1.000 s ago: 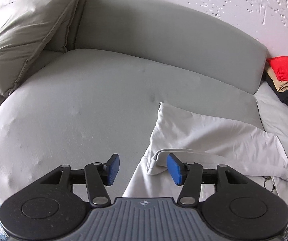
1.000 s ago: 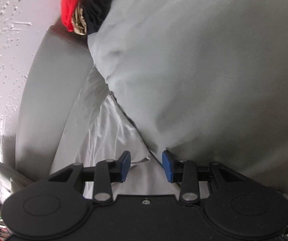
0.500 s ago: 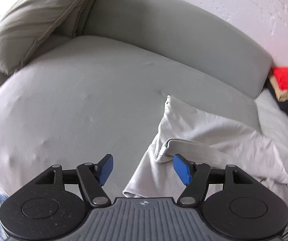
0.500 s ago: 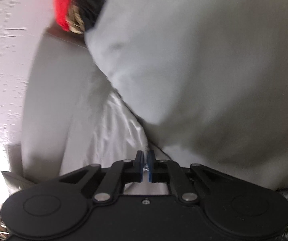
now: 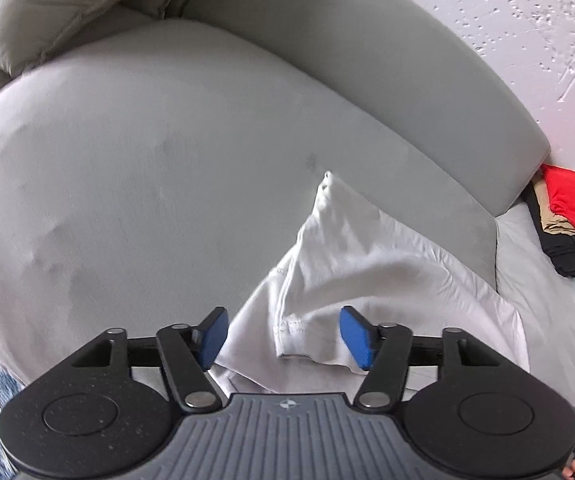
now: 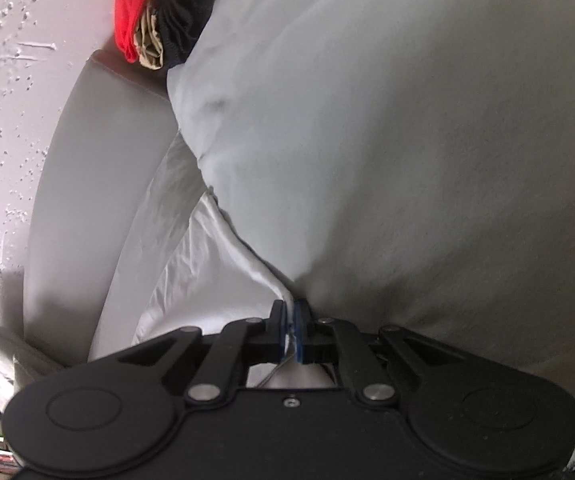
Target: Fold clothes
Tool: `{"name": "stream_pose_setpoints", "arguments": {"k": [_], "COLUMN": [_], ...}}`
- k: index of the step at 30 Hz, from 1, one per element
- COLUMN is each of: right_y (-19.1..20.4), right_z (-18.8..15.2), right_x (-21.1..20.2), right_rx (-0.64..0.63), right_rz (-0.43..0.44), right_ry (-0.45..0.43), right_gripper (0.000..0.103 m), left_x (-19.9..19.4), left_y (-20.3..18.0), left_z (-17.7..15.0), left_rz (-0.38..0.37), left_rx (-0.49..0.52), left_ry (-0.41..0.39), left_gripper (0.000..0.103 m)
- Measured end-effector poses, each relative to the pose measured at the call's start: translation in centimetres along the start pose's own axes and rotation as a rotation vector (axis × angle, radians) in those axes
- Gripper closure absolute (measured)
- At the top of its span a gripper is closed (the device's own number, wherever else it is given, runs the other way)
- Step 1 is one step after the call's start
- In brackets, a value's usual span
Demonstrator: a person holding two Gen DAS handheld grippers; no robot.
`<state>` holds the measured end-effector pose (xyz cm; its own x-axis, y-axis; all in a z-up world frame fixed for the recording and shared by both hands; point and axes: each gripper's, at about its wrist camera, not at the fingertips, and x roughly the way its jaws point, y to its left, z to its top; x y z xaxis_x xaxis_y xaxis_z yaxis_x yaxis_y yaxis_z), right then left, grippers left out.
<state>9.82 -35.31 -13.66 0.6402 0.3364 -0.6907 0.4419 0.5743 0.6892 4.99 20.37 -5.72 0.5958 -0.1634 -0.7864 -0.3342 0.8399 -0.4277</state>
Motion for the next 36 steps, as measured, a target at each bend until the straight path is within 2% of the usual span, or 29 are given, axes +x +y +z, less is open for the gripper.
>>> {"name": "stream_pose_setpoints", "arguments": {"k": [2,4,9,13,16,17,21,25,33,36], "right_y": [-0.3,-0.6,-0.6,-0.6,-0.7,-0.7,-0.8,-0.9,-1.0,-1.2], "right_z": [0.0,-0.1,-0.2,-0.3,-0.2,-0.2,-0.2,-0.2,-0.1,-0.1], "right_x": [0.0,0.0,0.1,0.2,0.2,0.2,0.2,0.3,0.4,0.4], "right_rx": [0.011,0.02,0.01,0.005,0.008,0.009,0.015,0.013,0.019,0.023], "right_rz": [0.015,0.03,0.039,0.042,0.045,0.046,0.054,0.056,0.067,0.072], "right_ry": [0.004,0.006,0.006,0.007,0.008,0.009,0.014,0.019,0.023,0.025], "right_gripper": [0.099,0.099,0.099,0.099,0.099,0.099,0.099,0.099,0.098,0.098], "left_x": [0.4,0.9,2.3,3.0,3.3,3.1,2.9,3.2,3.6,4.0], "left_y": [0.0,0.0,0.5,1.0,1.1,1.1,1.6,2.1,3.4,3.2], "left_z": [0.0,-0.2,-0.2,0.0,0.1,0.0,-0.3,-0.6,-0.8,-0.8], "left_rz": [-0.033,-0.049,-0.024,-0.045,-0.063,-0.074,-0.117,-0.154,-0.208,-0.187], "left_rx": [-0.032,-0.056,-0.1,-0.137,-0.159,-0.169,-0.212,-0.258,-0.346,-0.337], "left_ry": [0.029,0.051,0.082,0.098,0.101,0.1,0.094,0.091,0.071,0.081], "left_gripper": [0.06,0.06,0.06,0.06,0.075,0.078,0.077,0.069,0.07,0.084]}}
